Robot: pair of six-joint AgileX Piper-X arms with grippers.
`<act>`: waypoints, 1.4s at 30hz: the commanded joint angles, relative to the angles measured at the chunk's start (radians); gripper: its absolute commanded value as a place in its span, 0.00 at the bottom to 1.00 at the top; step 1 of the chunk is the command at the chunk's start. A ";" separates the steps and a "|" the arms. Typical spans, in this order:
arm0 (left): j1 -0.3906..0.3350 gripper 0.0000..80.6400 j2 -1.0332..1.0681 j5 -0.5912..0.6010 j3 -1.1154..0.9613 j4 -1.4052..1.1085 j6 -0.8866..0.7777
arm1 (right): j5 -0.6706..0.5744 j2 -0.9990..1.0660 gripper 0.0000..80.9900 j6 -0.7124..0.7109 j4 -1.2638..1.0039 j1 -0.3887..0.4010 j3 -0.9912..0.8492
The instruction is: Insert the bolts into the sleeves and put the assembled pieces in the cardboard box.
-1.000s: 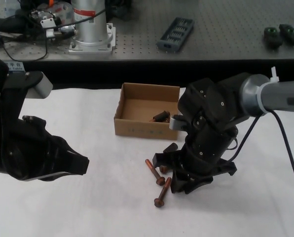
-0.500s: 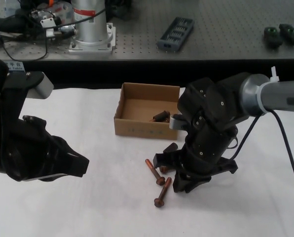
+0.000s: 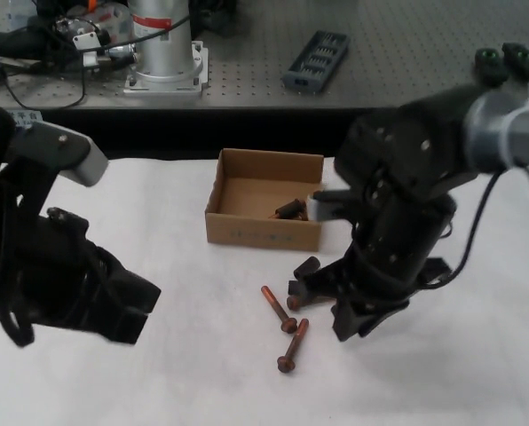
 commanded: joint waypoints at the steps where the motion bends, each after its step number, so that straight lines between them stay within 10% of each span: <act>1: -0.002 0.01 -0.009 0.025 -0.001 -0.007 0.121 | 0.001 -0.078 0.03 -0.068 0.056 0.000 -0.013; 7: -0.002 0.05 0.005 0.100 -0.001 -0.071 0.376 | 0.001 -0.176 0.03 -0.110 0.082 0.000 0.011; 15: -0.002 0.67 0.105 0.124 -0.001 -0.272 0.486 | 0.001 -0.427 0.03 -0.148 0.093 -0.019 0.225; 23: -0.023 0.50 0.263 0.124 -0.003 -0.392 0.632 | 0.001 -0.709 0.03 -0.148 0.092 -0.098 0.397; 42: -0.095 0.50 0.758 0.063 -0.294 -0.486 1.060 | 0.001 -0.819 0.03 -0.148 0.084 -0.120 0.426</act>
